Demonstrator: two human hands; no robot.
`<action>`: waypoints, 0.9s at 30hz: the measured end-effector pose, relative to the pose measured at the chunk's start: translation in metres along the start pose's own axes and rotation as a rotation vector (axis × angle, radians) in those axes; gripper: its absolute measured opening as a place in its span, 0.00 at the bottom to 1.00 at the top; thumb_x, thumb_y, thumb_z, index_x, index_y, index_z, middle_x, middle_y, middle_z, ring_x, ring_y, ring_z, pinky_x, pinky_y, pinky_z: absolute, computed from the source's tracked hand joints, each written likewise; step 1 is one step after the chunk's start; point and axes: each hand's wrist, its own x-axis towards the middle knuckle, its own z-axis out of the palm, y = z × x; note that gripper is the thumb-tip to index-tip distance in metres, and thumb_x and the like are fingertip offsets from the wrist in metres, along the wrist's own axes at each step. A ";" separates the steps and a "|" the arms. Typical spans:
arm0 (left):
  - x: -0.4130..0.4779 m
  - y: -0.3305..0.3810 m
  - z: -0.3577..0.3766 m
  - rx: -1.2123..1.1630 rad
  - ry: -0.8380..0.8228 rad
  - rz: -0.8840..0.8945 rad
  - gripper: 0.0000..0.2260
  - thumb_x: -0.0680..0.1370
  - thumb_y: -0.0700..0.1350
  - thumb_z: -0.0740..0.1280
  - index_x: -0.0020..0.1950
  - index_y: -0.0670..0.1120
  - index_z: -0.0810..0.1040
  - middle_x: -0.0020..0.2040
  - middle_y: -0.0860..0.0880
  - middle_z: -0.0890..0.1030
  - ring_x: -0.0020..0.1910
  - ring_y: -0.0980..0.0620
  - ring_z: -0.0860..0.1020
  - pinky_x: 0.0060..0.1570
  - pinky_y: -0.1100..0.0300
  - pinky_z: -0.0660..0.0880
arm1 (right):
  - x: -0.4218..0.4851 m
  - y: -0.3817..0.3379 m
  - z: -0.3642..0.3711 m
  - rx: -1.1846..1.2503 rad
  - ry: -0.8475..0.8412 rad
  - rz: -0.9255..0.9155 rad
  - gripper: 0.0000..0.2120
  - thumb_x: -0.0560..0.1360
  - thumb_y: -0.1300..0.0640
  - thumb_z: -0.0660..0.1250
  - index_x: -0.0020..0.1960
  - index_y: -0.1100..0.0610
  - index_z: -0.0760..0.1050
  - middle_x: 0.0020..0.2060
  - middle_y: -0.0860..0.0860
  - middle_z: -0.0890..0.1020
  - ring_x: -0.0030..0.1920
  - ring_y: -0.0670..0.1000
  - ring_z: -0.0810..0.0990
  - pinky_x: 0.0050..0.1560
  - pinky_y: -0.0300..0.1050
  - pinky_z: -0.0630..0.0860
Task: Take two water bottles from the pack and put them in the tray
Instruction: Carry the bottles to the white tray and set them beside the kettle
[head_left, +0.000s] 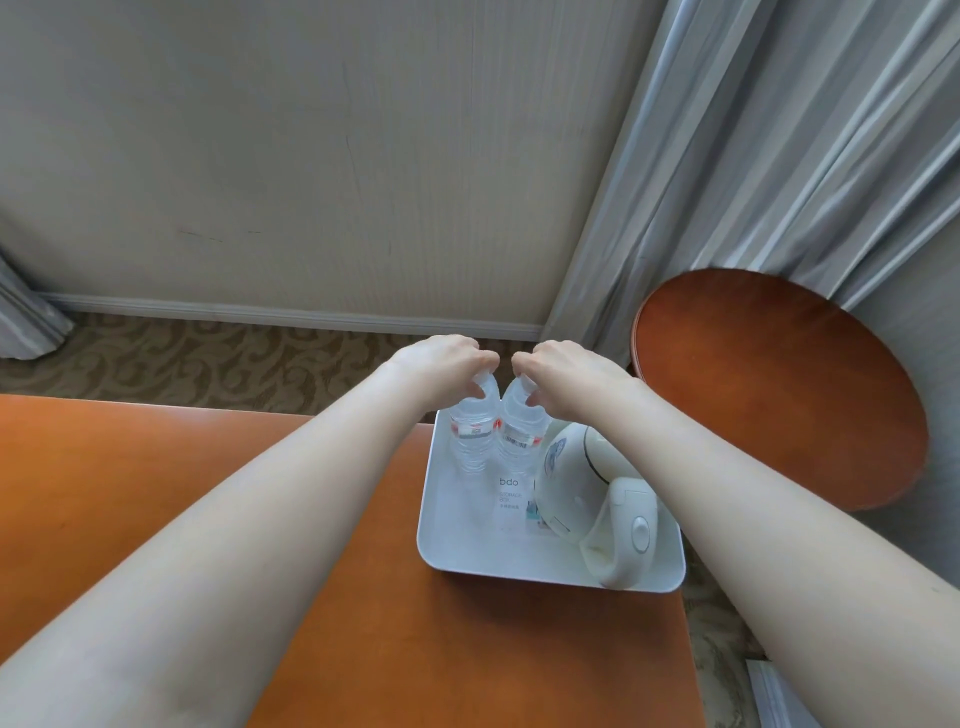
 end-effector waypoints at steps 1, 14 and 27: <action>-0.001 0.000 0.002 -0.018 0.020 -0.022 0.12 0.78 0.48 0.65 0.59 0.44 0.73 0.53 0.43 0.77 0.53 0.42 0.75 0.46 0.50 0.73 | 0.000 0.000 0.002 0.013 0.008 0.020 0.10 0.74 0.60 0.66 0.55 0.60 0.71 0.49 0.58 0.76 0.49 0.59 0.75 0.39 0.50 0.70; 0.005 0.028 0.030 -0.283 0.258 -0.389 0.17 0.79 0.53 0.61 0.56 0.40 0.73 0.55 0.39 0.77 0.55 0.38 0.74 0.43 0.53 0.65 | 0.000 -0.015 0.021 0.285 0.285 0.317 0.12 0.74 0.54 0.65 0.47 0.65 0.74 0.47 0.63 0.79 0.50 0.65 0.77 0.38 0.48 0.66; 0.007 0.030 0.031 -0.294 0.269 -0.406 0.16 0.79 0.52 0.62 0.55 0.39 0.74 0.54 0.39 0.77 0.55 0.39 0.75 0.43 0.53 0.66 | 0.000 -0.014 0.022 0.296 0.283 0.313 0.13 0.74 0.53 0.66 0.48 0.63 0.72 0.47 0.62 0.79 0.51 0.64 0.77 0.38 0.49 0.67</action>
